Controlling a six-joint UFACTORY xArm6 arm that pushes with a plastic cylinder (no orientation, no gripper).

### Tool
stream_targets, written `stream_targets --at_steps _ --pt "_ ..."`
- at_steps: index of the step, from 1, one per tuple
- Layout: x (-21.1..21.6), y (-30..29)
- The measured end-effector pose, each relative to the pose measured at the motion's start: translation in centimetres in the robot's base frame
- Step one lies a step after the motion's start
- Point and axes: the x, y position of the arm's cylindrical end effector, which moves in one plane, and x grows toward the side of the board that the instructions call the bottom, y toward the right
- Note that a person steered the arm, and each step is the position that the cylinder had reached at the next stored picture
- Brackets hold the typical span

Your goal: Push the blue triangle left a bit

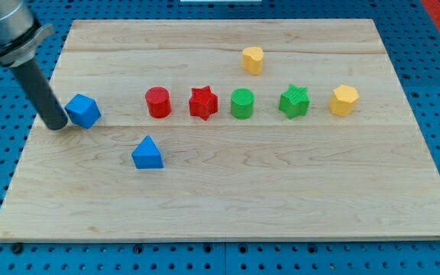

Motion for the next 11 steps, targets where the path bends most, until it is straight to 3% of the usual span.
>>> stream_targets --at_steps 2,3,5,6,7,9,10,11 --pt "-1.0 2.1" --pt "1.7 3.3" --pt "12.7 7.2" --pt "10.5 15.8" --pt "9.8 17.3" --pt "8.2 7.7" --pt "9.6 14.0" --pt "7.8 18.5"
